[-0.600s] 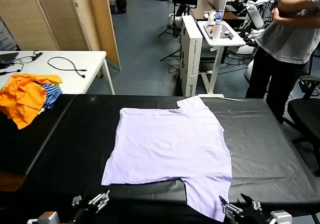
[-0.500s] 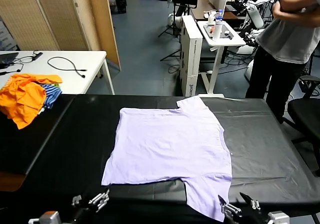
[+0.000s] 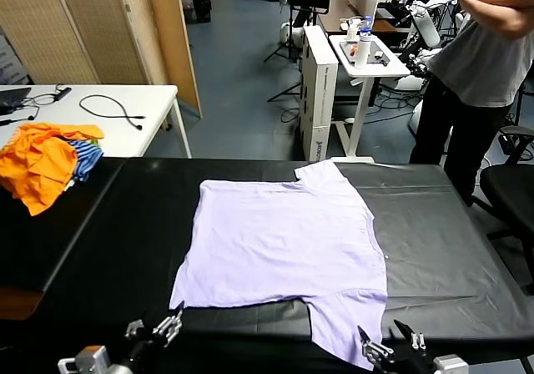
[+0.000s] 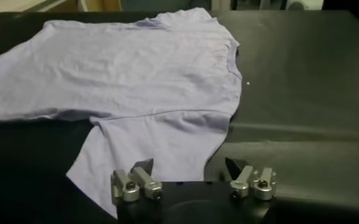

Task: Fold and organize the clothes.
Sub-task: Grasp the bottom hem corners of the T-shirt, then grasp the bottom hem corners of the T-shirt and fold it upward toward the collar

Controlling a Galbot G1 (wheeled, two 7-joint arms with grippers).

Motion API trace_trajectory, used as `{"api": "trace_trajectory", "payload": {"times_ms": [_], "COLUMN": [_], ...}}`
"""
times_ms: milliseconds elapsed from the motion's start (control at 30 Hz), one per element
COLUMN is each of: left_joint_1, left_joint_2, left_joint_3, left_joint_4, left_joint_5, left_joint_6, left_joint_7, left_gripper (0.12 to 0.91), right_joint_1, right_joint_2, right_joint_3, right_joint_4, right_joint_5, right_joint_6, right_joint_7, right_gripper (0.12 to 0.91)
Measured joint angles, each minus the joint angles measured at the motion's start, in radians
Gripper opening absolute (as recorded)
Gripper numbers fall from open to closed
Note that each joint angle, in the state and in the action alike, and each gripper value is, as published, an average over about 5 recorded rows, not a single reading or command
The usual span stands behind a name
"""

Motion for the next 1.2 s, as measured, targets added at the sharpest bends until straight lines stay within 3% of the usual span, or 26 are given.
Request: {"api": "trace_trajectory", "payload": {"times_ms": [133,233,533,833,1200], "left_joint_1": [0.002,0.007,0.025,0.096,0.029], "left_joint_2": [0.000,-0.001,-0.001,0.042,0.022], "left_joint_3": [0.001,0.001,0.006,-0.036,-0.029], "left_joint_4": [0.003,0.005,-0.010,-0.067,-0.112], "left_joint_5": [0.003,0.007,0.007,-0.028,-0.126], "left_joint_6": [-0.001,-0.004,0.000,0.004,-0.005], "left_joint_7": [0.000,0.000,-0.009,-0.033,-0.064], "left_gripper": [0.255,0.197,0.146,0.146,0.146], "right_joint_1": [-0.005,-0.008,-0.056,-0.026,0.193], "right_joint_2": [0.000,-0.001,-0.002,-0.009,-0.039], "right_joint_3": [0.002,0.006,0.036,0.070,0.076], "right_joint_4": [0.004,0.012,0.089,0.118,0.067], "right_joint_5": [0.002,0.006,0.053,0.120,0.201], "right_joint_6": [0.000,-0.003,-0.095,-0.066,-0.111], "right_joint_7": [0.001,0.010,0.074,0.055,0.093], "right_gripper": [0.230,0.144,0.139,0.139,0.139]}}
